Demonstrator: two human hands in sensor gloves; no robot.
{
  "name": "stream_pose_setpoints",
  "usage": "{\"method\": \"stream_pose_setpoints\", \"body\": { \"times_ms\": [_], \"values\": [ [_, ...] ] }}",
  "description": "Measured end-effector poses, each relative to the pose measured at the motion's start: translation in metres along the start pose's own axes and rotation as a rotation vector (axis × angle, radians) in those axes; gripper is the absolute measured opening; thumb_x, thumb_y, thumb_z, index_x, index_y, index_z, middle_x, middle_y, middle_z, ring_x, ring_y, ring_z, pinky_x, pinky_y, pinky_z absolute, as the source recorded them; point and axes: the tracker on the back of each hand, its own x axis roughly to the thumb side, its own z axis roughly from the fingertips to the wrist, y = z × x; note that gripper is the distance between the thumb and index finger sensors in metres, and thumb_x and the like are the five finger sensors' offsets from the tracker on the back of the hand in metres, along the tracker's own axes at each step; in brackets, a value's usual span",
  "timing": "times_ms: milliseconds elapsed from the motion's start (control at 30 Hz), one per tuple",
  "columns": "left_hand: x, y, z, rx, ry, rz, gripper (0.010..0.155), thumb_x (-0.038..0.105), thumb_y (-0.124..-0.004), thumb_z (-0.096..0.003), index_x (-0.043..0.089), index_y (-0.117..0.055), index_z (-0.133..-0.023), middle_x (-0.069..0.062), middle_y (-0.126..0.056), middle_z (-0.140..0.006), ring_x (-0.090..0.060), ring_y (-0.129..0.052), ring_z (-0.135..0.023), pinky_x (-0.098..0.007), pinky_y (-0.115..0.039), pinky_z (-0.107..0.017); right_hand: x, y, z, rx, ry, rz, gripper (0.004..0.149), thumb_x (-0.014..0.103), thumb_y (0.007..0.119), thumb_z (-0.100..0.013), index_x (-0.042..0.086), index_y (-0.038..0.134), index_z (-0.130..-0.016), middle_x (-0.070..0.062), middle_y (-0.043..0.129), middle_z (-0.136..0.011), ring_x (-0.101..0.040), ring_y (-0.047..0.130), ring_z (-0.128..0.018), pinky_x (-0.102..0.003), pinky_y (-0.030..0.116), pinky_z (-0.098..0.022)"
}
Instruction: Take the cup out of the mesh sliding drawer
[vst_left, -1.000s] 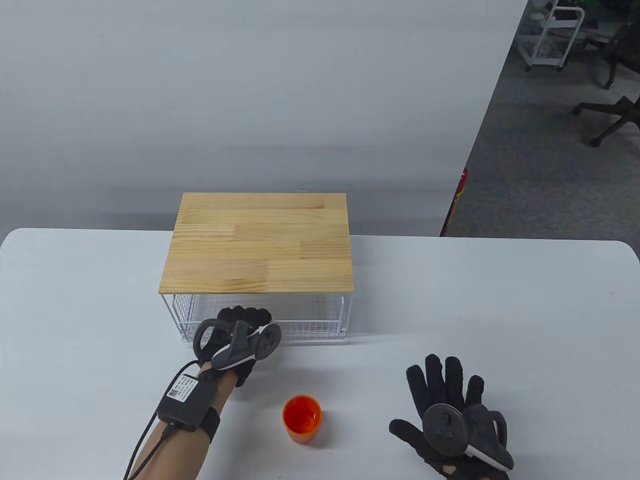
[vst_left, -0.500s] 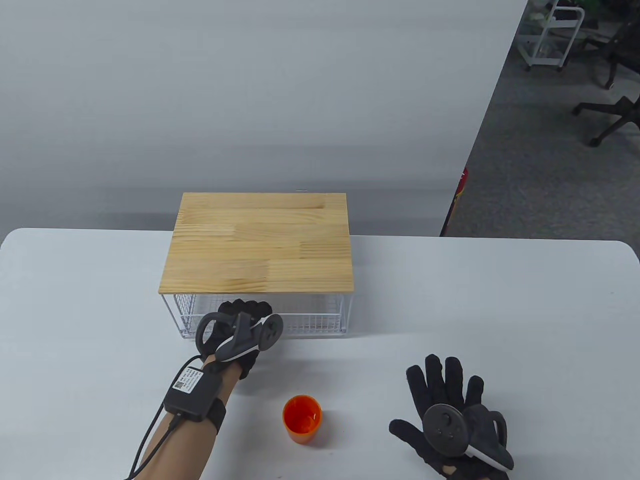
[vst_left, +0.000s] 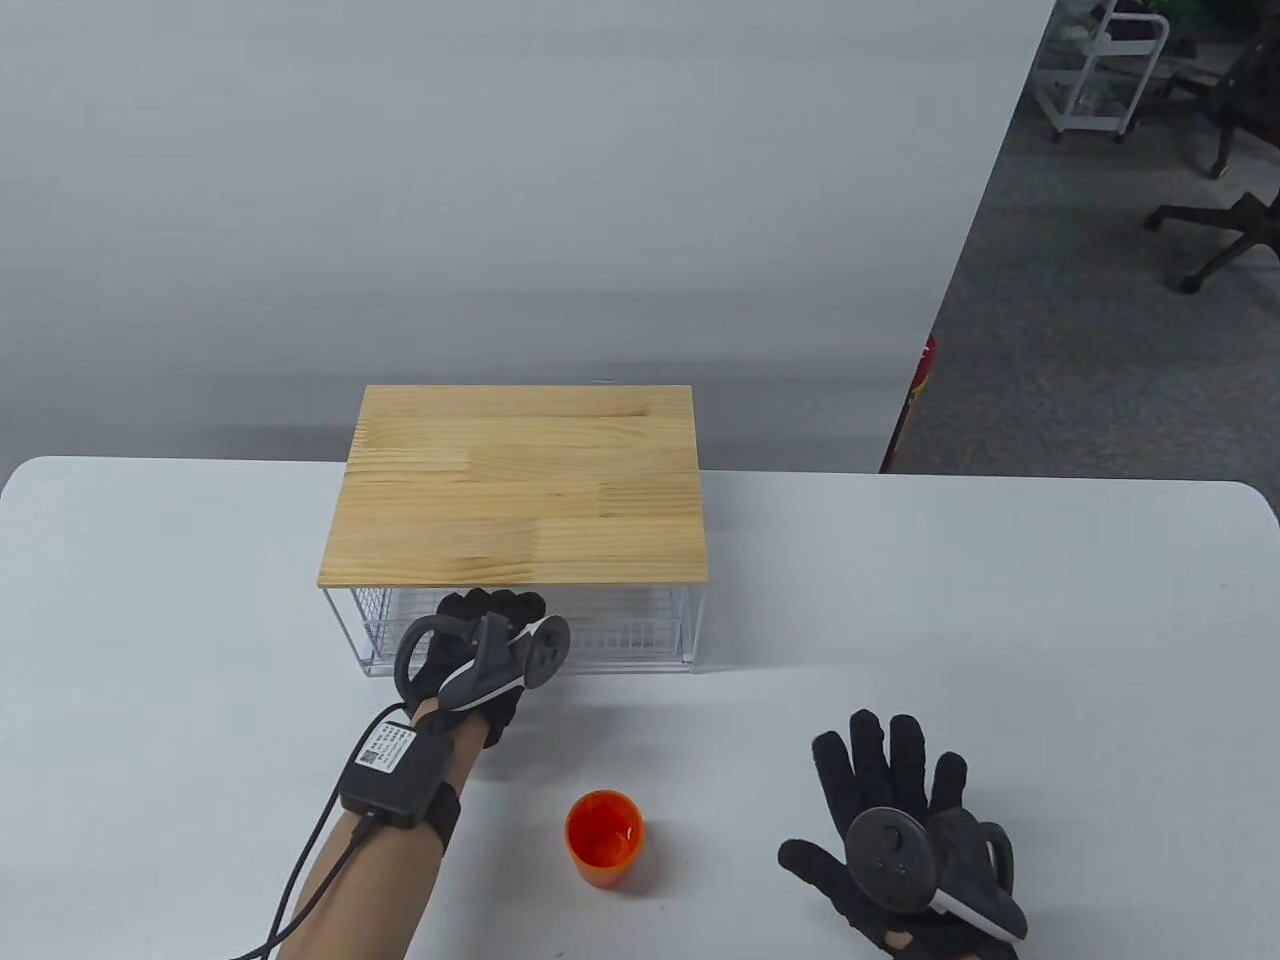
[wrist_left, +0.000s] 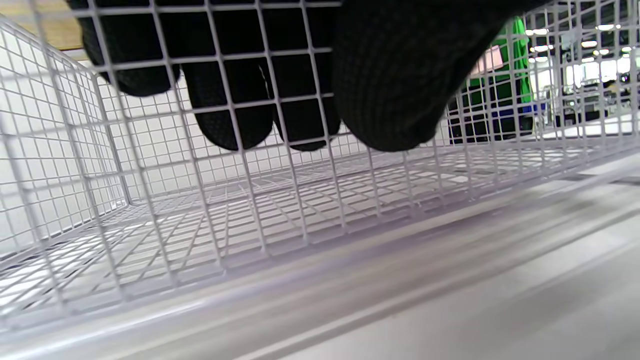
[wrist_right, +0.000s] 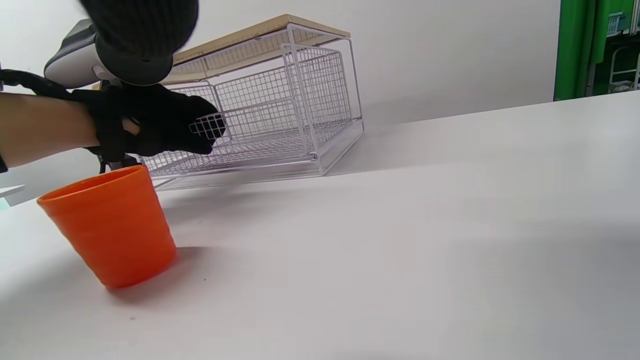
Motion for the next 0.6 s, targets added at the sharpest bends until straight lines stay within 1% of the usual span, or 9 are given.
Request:
{"method": "stream_pose_setpoints", "body": {
  "times_ms": [100, 133, 267, 333, 400, 433, 533, 567, 600],
  "values": [
    [-0.002, 0.003, 0.004, -0.015, -0.046, 0.040, 0.058, 0.035, -0.082, -0.0580, 0.022, -0.060, -0.110, -0.012, -0.078, -0.112, -0.054, -0.084, -0.101, -0.077, -0.070, -0.064, 0.000, 0.000, 0.000, 0.000, 0.000, 0.000, 0.092, 0.066, 0.061, -0.050, 0.011, 0.022, -0.112, -0.031, 0.011, -0.116, -0.061, 0.004, -0.098, -0.084, 0.014, -0.060],
    [-0.002, 0.005, 0.006, -0.008, -0.045, 0.049, 0.063, 0.038, -0.081, -0.0576, 0.018, -0.056, -0.112, -0.014, -0.074, -0.114, -0.057, -0.079, -0.102, -0.079, -0.066, -0.065, 0.000, 0.000, 0.000, -0.001, -0.001, 0.000, 0.092, 0.066, 0.061, -0.050, 0.011, 0.022, -0.112, -0.031, 0.011, -0.117, -0.061, 0.004, -0.098, -0.084, 0.014, -0.060],
    [-0.004, 0.020, 0.018, -0.011, -0.096, 0.076, 0.082, 0.048, -0.077, -0.0536, 0.013, -0.038, -0.117, -0.021, -0.054, -0.121, -0.062, -0.061, -0.109, -0.082, -0.052, -0.070, 0.000, 0.000, 0.000, -0.001, -0.002, 0.003, 0.092, 0.066, 0.061, -0.050, 0.011, 0.022, -0.112, -0.031, 0.011, -0.117, -0.061, 0.004, -0.098, -0.084, 0.014, -0.060],
    [-0.003, 0.028, 0.028, -0.045, -0.124, 0.096, 0.086, 0.049, -0.077, -0.0523, 0.012, -0.035, -0.117, -0.023, -0.049, -0.123, -0.063, -0.060, -0.108, -0.081, -0.051, -0.070, 0.001, 0.000, 0.000, -0.001, -0.004, 0.004, 0.092, 0.065, 0.061, -0.050, 0.011, 0.022, -0.112, -0.031, 0.011, -0.116, -0.061, 0.004, -0.098, -0.084, 0.013, -0.060],
    [-0.003, 0.037, 0.042, -0.091, -0.131, 0.102, 0.086, 0.051, -0.075, -0.0524, 0.013, -0.031, -0.116, -0.025, -0.039, -0.125, -0.065, -0.049, -0.111, -0.080, -0.048, -0.071, 0.001, 0.000, 0.000, -0.002, -0.008, 0.003, 0.092, 0.066, 0.061, -0.050, 0.011, 0.022, -0.112, -0.031, 0.011, -0.116, -0.061, 0.004, -0.098, -0.084, 0.014, -0.060],
    [-0.005, 0.041, 0.051, -0.089, -0.154, 0.107, 0.087, 0.053, -0.075, -0.0522, 0.013, -0.031, -0.115, -0.025, -0.039, -0.124, -0.065, -0.047, -0.111, -0.080, -0.048, -0.071, 0.001, 0.000, 0.000, -0.002, -0.011, 0.001, 0.092, 0.066, 0.061, -0.050, 0.011, 0.022, -0.112, -0.031, 0.011, -0.117, -0.061, 0.004, -0.098, -0.084, 0.014, -0.060],
    [-0.011, 0.050, 0.073, -0.061, -0.188, 0.138, 0.088, 0.055, -0.074, -0.0517, 0.012, -0.032, -0.115, -0.023, -0.042, -0.121, -0.062, -0.048, -0.110, -0.079, -0.047, -0.072, 0.002, 0.001, -0.001, 0.004, -0.017, 0.009, 0.092, 0.066, 0.061, -0.050, 0.011, 0.022, -0.112, -0.031, 0.011, -0.116, -0.061, 0.004, -0.098, -0.084, 0.014, -0.060],
    [-0.015, 0.056, 0.083, 0.001, -0.204, 0.153, 0.088, 0.055, -0.074, -0.0512, 0.012, -0.033, -0.115, -0.024, -0.043, -0.120, -0.062, -0.049, -0.109, -0.079, -0.047, -0.071, 0.002, 0.001, -0.001, 0.010, -0.019, 0.011, 0.092, 0.066, 0.061, -0.050, 0.011, 0.022, -0.112, -0.031, 0.011, -0.116, -0.061, 0.004, -0.098, -0.084, 0.013, -0.060],
    [-0.017, 0.059, 0.088, 0.022, -0.207, 0.155, 0.088, 0.056, -0.074, -0.0509, 0.011, -0.034, -0.115, -0.024, -0.044, -0.120, -0.061, -0.049, -0.109, -0.079, -0.047, -0.071, 0.003, 0.002, -0.002, 0.011, -0.021, 0.013, 0.092, 0.066, 0.061, -0.050, 0.011, 0.022, -0.112, -0.031, 0.011, -0.116, -0.061, 0.004, -0.098, -0.084, 0.013, -0.060]
  ]
}}
